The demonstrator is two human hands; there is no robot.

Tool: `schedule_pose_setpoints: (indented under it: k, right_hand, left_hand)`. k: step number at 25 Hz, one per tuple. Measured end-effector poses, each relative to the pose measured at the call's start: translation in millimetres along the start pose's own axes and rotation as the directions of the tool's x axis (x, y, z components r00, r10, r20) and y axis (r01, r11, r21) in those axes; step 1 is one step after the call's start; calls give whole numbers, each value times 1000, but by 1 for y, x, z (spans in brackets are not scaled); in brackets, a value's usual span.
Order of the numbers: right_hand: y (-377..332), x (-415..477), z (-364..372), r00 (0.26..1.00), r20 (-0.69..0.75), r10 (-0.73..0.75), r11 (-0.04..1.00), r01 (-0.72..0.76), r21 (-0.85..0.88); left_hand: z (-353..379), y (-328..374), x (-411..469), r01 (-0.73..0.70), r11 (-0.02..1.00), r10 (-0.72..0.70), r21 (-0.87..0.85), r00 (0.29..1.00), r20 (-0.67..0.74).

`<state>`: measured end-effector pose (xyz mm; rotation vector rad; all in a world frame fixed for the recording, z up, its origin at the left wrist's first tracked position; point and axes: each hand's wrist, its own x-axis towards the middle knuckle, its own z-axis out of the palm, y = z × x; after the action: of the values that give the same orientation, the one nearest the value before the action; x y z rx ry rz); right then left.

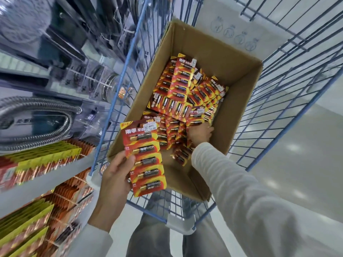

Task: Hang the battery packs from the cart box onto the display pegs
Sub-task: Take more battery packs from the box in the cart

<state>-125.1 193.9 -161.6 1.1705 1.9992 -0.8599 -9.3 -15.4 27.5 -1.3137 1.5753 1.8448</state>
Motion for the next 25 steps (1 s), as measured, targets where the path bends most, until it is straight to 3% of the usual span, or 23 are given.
schedule_pose_setpoints:
  k: [2, 5, 9, 14, 21, 25]
  right_hand:
    - [5, -3, -2, 998, -25, -52, 998, 51, -22]
    - [8, -15, -9, 987, 22, -157, 983, 154, 101]
    - [17, -51, -29, 976, 136, -169, 939, 117, 323]
    - [28, -141, -96, 935, 202, -290, 824, 137, 549]
    - [47, -284, -193, 767, 303, -566, 694, 245, 677]
    - [58, -352, -223, 627, 366, -688, 656, 323, 682]
  left_hand:
    - [-7, -2, 4, 11, 1000, -11, -19, 1000, -14]
    - [-8, 1, 3, 10, 999, -10, -48, 1000, -6]
    - [-9, 15, -14, -48, 996, 50, -77, 999, 21]
    - [-8, 29, -63, -141, 977, 145, -157, 989, 18]
    - [-9, 28, -171, -379, 898, 362, -224, 925, -115]
    - [-22, 10, -245, -522, 783, 466, -339, 852, -237]
